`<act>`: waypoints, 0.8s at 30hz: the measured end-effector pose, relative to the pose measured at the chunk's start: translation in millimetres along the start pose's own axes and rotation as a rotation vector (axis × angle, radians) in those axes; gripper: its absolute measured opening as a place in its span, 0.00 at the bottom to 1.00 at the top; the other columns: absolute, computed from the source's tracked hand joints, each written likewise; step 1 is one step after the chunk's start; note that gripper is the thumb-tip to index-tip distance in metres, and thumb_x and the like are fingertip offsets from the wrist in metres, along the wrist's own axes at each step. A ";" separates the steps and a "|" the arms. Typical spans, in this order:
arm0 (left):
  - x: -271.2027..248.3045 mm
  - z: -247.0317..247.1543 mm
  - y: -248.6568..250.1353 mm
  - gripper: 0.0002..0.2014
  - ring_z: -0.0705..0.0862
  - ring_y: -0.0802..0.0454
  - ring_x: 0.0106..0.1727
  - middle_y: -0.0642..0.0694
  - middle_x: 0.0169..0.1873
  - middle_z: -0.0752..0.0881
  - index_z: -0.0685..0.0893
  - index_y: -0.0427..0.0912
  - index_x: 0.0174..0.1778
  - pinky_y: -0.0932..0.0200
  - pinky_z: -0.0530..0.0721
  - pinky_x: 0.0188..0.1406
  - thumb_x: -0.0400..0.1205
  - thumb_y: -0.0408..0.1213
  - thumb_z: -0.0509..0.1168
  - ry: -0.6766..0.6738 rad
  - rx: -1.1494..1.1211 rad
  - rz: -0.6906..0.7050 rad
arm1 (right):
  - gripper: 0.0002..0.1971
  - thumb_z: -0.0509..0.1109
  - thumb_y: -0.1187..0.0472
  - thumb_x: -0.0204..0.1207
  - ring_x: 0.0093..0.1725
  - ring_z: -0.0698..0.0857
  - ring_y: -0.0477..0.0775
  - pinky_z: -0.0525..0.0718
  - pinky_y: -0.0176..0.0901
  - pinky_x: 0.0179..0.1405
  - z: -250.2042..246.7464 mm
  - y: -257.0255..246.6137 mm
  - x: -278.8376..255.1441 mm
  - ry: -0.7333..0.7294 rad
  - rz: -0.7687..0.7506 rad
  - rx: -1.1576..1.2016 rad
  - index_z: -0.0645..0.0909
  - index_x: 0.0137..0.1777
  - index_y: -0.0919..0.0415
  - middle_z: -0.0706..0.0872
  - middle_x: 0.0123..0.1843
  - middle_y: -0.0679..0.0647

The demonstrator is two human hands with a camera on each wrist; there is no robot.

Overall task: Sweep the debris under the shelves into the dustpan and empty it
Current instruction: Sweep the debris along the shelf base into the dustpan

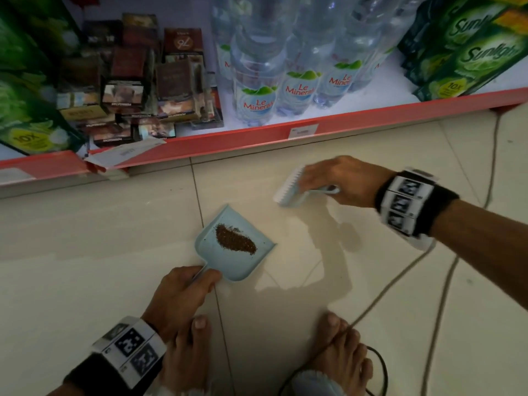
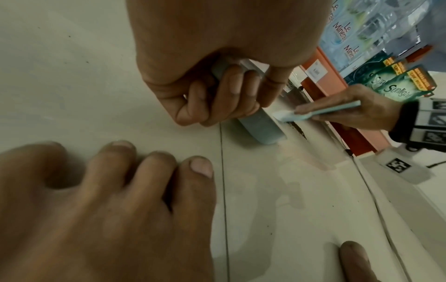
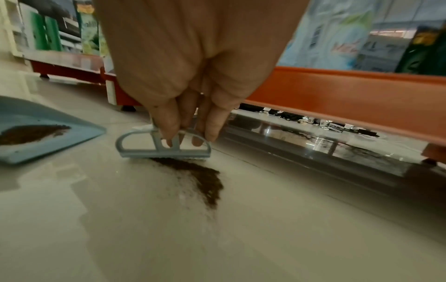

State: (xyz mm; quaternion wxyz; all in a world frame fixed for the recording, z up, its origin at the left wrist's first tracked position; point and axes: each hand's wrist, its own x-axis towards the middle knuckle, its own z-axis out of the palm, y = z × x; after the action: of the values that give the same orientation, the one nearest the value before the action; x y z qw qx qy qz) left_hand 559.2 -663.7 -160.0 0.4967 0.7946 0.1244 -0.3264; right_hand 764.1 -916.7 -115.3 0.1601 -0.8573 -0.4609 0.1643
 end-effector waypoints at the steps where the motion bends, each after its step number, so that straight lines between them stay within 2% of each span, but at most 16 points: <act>1: 6.2 -17.0 -8.3 0.20 0.71 0.57 0.24 0.58 0.17 0.74 0.81 0.55 0.24 0.59 0.77 0.27 0.66 0.68 0.60 0.069 -0.073 -0.059 | 0.20 0.74 0.82 0.65 0.57 0.90 0.67 0.88 0.65 0.55 -3.8 5.6 -11.2 -0.009 0.019 -0.006 0.90 0.56 0.67 0.91 0.57 0.64; 2: 8.3 -32.3 -15.1 0.19 0.69 0.59 0.20 0.57 0.14 0.73 0.79 0.54 0.18 0.63 0.71 0.23 0.65 0.65 0.61 0.125 -0.134 -0.076 | 0.20 0.74 0.82 0.66 0.58 0.90 0.66 0.88 0.65 0.55 -8.0 10.1 -19.6 -0.014 0.054 -0.007 0.90 0.57 0.66 0.91 0.58 0.63; 3: 9.1 -43.9 -21.0 0.19 0.68 0.59 0.18 0.56 0.14 0.72 0.78 0.53 0.17 0.62 0.69 0.23 0.66 0.62 0.63 0.175 -0.127 -0.059 | 0.20 0.74 0.80 0.68 0.59 0.90 0.65 0.88 0.64 0.56 -11.9 13.0 -25.2 -0.004 0.095 -0.002 0.90 0.58 0.64 0.90 0.59 0.63; 4: 8.5 -59.3 -28.9 0.19 0.68 0.59 0.18 0.55 0.14 0.72 0.77 0.51 0.18 0.60 0.68 0.23 0.68 0.59 0.64 0.171 -0.119 -0.067 | 0.20 0.74 0.79 0.70 0.60 0.89 0.64 0.88 0.62 0.57 -15.5 13.7 -27.3 0.021 0.122 0.004 0.89 0.59 0.63 0.90 0.60 0.62; 6: 17.5 -50.8 -22.5 0.20 0.68 0.58 0.18 0.54 0.15 0.72 0.75 0.49 0.19 0.58 0.68 0.25 0.73 0.54 0.67 0.120 -0.160 -0.091 | 0.19 0.73 0.77 0.72 0.59 0.90 0.63 0.88 0.58 0.57 -18.3 9.8 -21.0 0.124 0.132 0.002 0.88 0.61 0.64 0.90 0.61 0.60; 9: 23.1 -41.7 -22.5 0.21 0.68 0.59 0.18 0.54 0.15 0.72 0.75 0.49 0.19 0.58 0.67 0.26 0.78 0.50 0.67 0.136 -0.117 -0.039 | 0.21 0.70 0.77 0.73 0.62 0.88 0.60 0.85 0.53 0.63 -12.3 0.1 6.8 0.250 0.180 -0.008 0.87 0.64 0.62 0.88 0.65 0.58; 11: 26.0 -48.4 -21.6 0.20 0.67 0.59 0.18 0.54 0.15 0.70 0.73 0.49 0.19 0.57 0.66 0.26 0.74 0.52 0.65 0.136 -0.133 -0.034 | 0.24 0.67 0.76 0.74 0.68 0.84 0.59 0.82 0.54 0.69 -5.8 -3.3 25.5 0.241 0.273 -0.029 0.85 0.68 0.58 0.86 0.69 0.57; 13: 24.3 -44.8 -19.0 0.20 0.67 0.59 0.18 0.54 0.15 0.71 0.73 0.49 0.19 0.57 0.67 0.27 0.75 0.51 0.66 0.135 -0.112 -0.015 | 0.27 0.65 0.77 0.73 0.70 0.83 0.60 0.80 0.55 0.69 -2.5 -3.1 32.3 0.170 0.354 -0.063 0.84 0.70 0.57 0.85 0.70 0.57; 15: 24.2 -43.0 -18.1 0.22 0.69 0.59 0.18 0.54 0.14 0.72 0.75 0.49 0.19 0.57 0.68 0.28 0.79 0.48 0.67 0.149 -0.099 -0.009 | 0.26 0.66 0.77 0.71 0.63 0.86 0.62 0.83 0.55 0.62 -2.8 -2.3 22.9 0.107 0.371 -0.056 0.85 0.67 0.57 0.88 0.66 0.58; 17: 25.2 -43.0 -16.9 0.22 0.70 0.59 0.18 0.54 0.15 0.74 0.76 0.49 0.19 0.57 0.70 0.29 0.80 0.48 0.67 0.171 -0.071 -0.010 | 0.21 0.68 0.72 0.74 0.57 0.89 0.63 0.86 0.51 0.56 -6.6 -2.4 2.8 0.052 0.381 -0.050 0.87 0.64 0.55 0.90 0.62 0.58; 19: 27.0 -41.7 -15.5 0.21 0.70 0.58 0.19 0.53 0.15 0.74 0.76 0.49 0.20 0.57 0.71 0.30 0.80 0.48 0.67 0.175 -0.066 -0.008 | 0.15 0.70 0.68 0.77 0.50 0.90 0.65 0.87 0.53 0.49 -10.1 -2.3 -19.6 0.050 0.380 -0.046 0.89 0.61 0.55 0.92 0.57 0.58; 22: 30.6 -39.8 -10.7 0.21 0.70 0.58 0.19 0.55 0.15 0.73 0.75 0.50 0.20 0.57 0.70 0.30 0.80 0.49 0.67 0.158 -0.063 0.011 | 0.10 0.71 0.66 0.79 0.41 0.90 0.67 0.88 0.54 0.42 -15.5 0.8 -46.8 0.221 0.407 -0.047 0.90 0.57 0.58 0.93 0.47 0.59; 24: 33.8 -38.5 -6.4 0.21 0.69 0.58 0.19 0.55 0.15 0.72 0.75 0.49 0.20 0.57 0.70 0.30 0.80 0.50 0.67 0.146 -0.075 0.018 | 0.10 0.71 0.67 0.79 0.37 0.89 0.69 0.86 0.49 0.41 -19.7 8.7 -57.1 0.362 0.510 -0.095 0.91 0.55 0.59 0.93 0.43 0.62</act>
State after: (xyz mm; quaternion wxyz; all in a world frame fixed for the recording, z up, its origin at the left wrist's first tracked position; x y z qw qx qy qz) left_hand 596.6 -631.5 -175.0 0.5185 0.7983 0.1654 -0.2580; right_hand 749.2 -971.9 -93.7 0.1529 -0.9671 -0.2023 0.0222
